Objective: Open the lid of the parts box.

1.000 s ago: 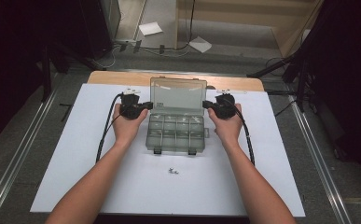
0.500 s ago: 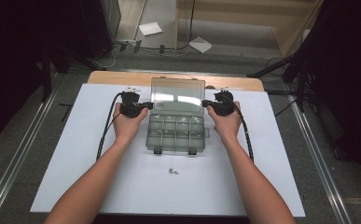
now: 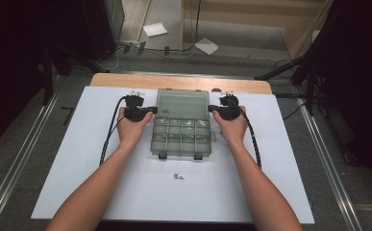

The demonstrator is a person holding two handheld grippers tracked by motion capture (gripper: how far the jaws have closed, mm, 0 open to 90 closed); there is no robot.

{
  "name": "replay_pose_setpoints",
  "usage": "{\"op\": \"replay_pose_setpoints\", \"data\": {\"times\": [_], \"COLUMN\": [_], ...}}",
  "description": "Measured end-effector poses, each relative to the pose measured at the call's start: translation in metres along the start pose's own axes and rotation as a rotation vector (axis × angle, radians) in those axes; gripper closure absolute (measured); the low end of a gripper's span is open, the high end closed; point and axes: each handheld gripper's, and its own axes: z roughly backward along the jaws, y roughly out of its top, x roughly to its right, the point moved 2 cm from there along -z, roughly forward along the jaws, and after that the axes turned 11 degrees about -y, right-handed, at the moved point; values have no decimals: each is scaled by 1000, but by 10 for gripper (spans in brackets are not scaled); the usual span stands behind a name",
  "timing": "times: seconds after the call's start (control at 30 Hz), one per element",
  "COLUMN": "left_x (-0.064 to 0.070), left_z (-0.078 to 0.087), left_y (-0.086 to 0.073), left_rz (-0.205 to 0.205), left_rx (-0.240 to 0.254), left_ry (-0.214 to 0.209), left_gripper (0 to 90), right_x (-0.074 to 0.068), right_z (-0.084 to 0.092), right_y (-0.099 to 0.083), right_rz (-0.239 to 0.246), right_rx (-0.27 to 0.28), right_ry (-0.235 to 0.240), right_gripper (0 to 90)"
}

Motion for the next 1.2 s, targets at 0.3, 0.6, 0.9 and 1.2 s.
{"op": "replay_pose_setpoints", "data": {"times": [0.3, 0.6, 0.9, 1.2], "left_x": [2, 13, 29, 42], "left_z": [14, 41, 67, 88], "left_y": [-2, -12, -29, -49], "left_rz": [-23, -55, -148, -203], "left_rx": [39, 103, 150, 170], "left_ry": [1, -21, -30, -74], "left_gripper": [658, 416, 75, 0], "right_x": [1, -7, -4, -12], "right_z": [16, 41, 59, 81], "right_y": [0, -7, -29, -46], "right_rz": [71, 104, 123, 150], "right_rx": [77, 145, 155, 187], "right_ry": [5, -1, 32, 63], "right_gripper": [519, 132, 0, 0]}}
